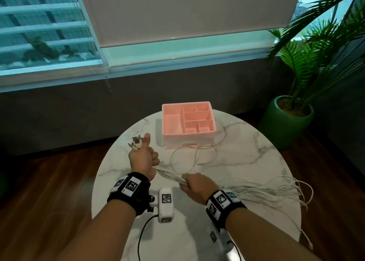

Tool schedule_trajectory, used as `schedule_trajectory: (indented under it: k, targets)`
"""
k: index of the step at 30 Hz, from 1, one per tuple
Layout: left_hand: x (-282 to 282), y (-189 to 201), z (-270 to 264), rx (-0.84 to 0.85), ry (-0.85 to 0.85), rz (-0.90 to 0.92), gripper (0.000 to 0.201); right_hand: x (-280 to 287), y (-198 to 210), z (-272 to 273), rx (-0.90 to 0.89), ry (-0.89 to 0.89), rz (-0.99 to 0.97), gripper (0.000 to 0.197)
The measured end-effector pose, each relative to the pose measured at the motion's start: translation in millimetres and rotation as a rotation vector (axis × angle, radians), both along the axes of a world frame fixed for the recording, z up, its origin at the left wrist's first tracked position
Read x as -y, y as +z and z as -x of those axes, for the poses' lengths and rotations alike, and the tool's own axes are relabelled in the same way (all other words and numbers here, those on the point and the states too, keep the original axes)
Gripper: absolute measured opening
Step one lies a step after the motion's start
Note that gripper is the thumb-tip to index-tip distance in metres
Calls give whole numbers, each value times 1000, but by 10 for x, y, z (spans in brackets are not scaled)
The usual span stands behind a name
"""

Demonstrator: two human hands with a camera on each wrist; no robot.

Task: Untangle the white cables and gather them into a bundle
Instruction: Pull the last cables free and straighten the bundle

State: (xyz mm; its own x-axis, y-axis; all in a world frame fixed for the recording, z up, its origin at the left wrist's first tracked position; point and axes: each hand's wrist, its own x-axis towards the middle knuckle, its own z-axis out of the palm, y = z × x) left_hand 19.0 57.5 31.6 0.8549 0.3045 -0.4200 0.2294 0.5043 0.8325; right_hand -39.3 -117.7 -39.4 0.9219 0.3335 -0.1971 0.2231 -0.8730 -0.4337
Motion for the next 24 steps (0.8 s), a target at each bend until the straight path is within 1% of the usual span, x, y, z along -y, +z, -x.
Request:
schedule_trajectory:
  k: [2,4,7,10,13,15,16,18,19,20,22,24]
  targets:
    - [-74,-31,3,-14,27,-8,36,168,-4,-47,18,11,67,28]
    - [-139,-74,-2,-26,44,-55,34,338,-28,-82,21,12,117,29]
    - [-180,-130,-14,-13,45,-111,33,560,-57,-89,24,18,183,35]
    - [-166,-169,-29,16,34,-175,35,741,-60,-84,-13,-28,197,34]
    - [-127,-244,-49,22,8,-237,36,800,-76,-83,-28,-67,216,40]
    - [-96,-311,-59,40,-23,-294,35,817,-111,-111,-111,-95,224,40]
    - [-85,-340,-59,55,-49,-327,35,830,-130,-129,-191,-102,211,41]
    - [-86,-384,-52,69,-100,-375,33,861,-112,-157,-372,-94,146,52]
    - [-95,-400,-49,67,-117,-387,33,878,-90,-183,-429,-90,96,57]
    - [-102,-419,-47,65,-132,-394,33,893,-73,-217,-447,-99,35,61]
    - [-103,-473,-54,64,-151,-402,34,917,-40,-342,-378,-156,-52,61]
    - [-77,-504,-54,62,-169,-428,35,950,-41,-517,-267,-182,-48,53]
